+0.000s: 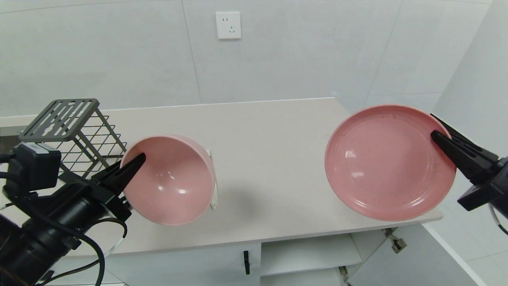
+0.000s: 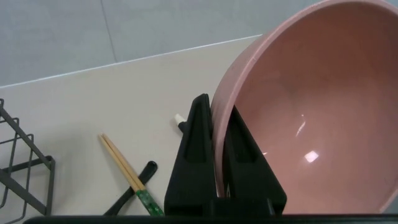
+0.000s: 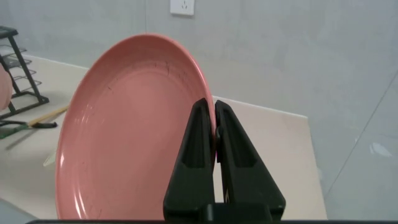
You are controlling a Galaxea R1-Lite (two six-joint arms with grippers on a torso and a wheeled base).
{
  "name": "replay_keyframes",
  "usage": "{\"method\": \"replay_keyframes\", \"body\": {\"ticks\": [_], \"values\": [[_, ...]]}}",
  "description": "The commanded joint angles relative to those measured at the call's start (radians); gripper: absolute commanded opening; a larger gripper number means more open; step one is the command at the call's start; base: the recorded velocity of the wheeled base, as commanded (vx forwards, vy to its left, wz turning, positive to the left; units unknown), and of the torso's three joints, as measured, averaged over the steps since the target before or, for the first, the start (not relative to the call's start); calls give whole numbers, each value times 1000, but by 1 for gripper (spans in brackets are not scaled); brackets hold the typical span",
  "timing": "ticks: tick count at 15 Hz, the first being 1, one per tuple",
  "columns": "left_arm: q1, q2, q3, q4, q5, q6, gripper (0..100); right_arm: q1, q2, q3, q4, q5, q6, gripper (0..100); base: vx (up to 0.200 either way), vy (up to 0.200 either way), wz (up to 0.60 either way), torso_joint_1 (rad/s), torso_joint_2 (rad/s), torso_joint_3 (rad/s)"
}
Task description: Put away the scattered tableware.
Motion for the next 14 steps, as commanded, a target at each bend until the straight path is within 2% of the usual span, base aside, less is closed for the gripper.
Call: {"method": "replay_keyframes", "body": {"ticks": [1,7,8,11,13,14], "values": [[-6,16,-2,-1,0,1,0,2,39,6,-3,-1,-1,0,-200,0,0,2,2,12],[-18,17,3,-1,0,7,0,2,39,5,-3,-1,-1,0,-200,0,0,-2,2,5],[-18,17,3,-1,0,7,0,2,39,5,-3,-1,-1,0,-200,-200,0,2,-2,2],[-21,16,11,-1,0,4,0,2,39,6,-3,-1,-1,0,0,0,0,0,0,0],[-23,17,18,-1,0,4,0,2,39,6,-3,-1,-1,0,0,0,-600,5,3,14],[-31,19,20,-1,0,4,0,2,39,8,-3,-1,-1,0,0,0,0,-95,246,115]]}}
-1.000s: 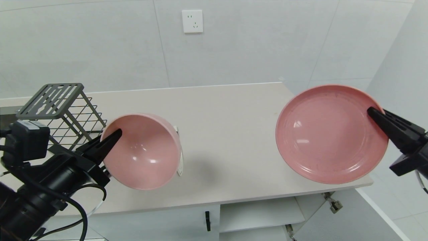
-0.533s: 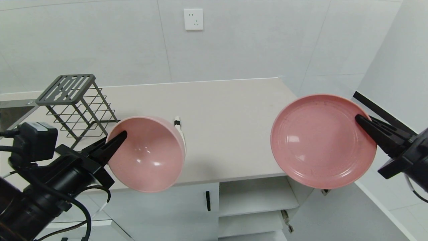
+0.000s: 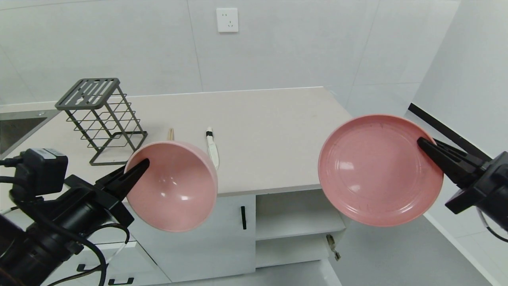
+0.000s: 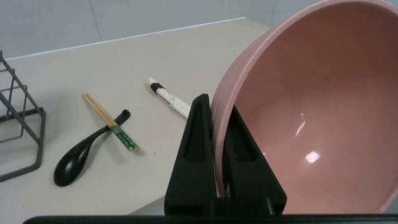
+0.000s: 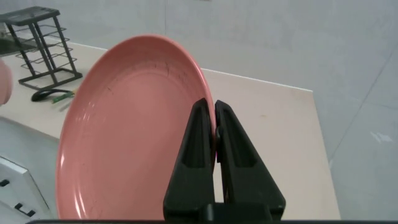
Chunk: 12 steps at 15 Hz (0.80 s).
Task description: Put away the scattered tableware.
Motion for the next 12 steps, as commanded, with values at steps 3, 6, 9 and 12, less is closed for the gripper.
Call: {"method": "replay_keyframes", "body": {"ticks": [3,6,9,12], "values": [[-12,4,7,-1,-3,0,0,-1,-1,1,-2,-1,0,0,0,0,0,-58,160,77],[-18,5,9,-1,-1,2,0,-4,1,0,-2,-1,0,0,0,0,0,0,0,0],[-33,4,21,-1,-6,5,0,-2,1,1,-2,-1,0,0,0,0,0,-157,308,155],[-158,7,47,-1,-6,3,0,-4,4,4,-2,-1,-2,0,0,0,0,-150,290,147]]}}
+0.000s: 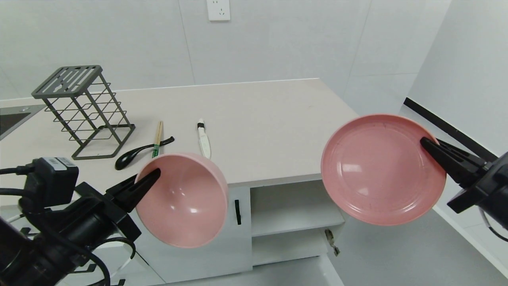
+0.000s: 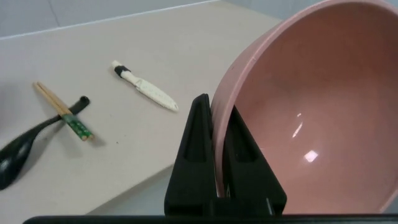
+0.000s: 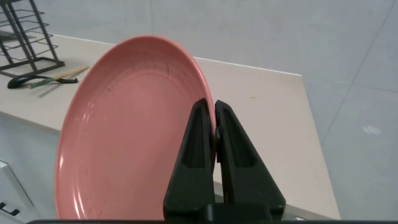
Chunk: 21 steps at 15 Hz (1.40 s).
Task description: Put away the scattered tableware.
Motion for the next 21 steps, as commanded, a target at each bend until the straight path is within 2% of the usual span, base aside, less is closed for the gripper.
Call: {"method": "replay_keyframes", "body": {"ticks": [1,18,21], "values": [[-112,14,18,-1,2,-1,0,0,1,3,-1,-1,-1,0,0,0,0,-149,290,129],[-112,29,18,-1,2,-1,0,3,18,31,-1,0,-1,0,0,0,0,-234,442,207],[-111,23,18,-1,2,-1,0,3,18,31,-1,0,-1,0,0,-200,0,-251,336,134]]}}
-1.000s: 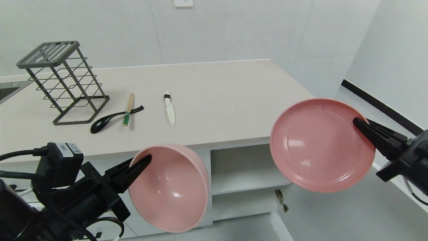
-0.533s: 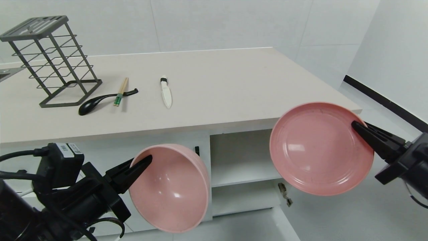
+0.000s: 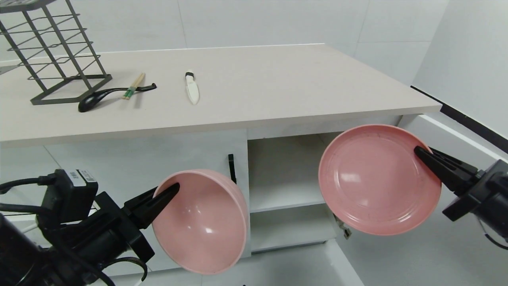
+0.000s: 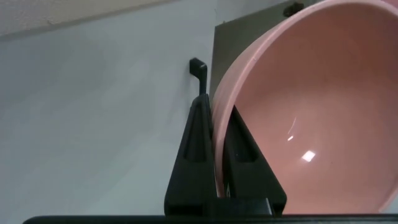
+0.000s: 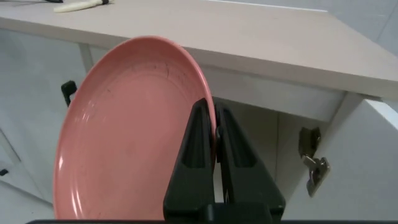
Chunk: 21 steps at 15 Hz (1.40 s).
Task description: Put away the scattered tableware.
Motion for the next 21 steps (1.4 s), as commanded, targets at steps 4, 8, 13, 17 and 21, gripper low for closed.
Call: {"method": "replay_keyframes", "body": {"ticks": [4,8,13,17,21], "values": [[-1,-19,0,0,2,0,0,0,9,0,0,-1,1,0,0,-150,0,-195,309,120],[1,-21,0,0,2,-3,0,1,13,3,0,-1,-1,0,0,0,0,-32,198,50],[2,-21,0,0,2,-3,0,23,13,11,0,-1,-1,0,0,80,0,0,23,24],[2,-21,0,0,2,-3,0,23,13,11,0,-1,-1,0,0,0,0,1,1,13],[2,-19,0,0,2,-3,0,23,13,11,0,-1,-1,0,0,150,0,1,-2,3]]}}
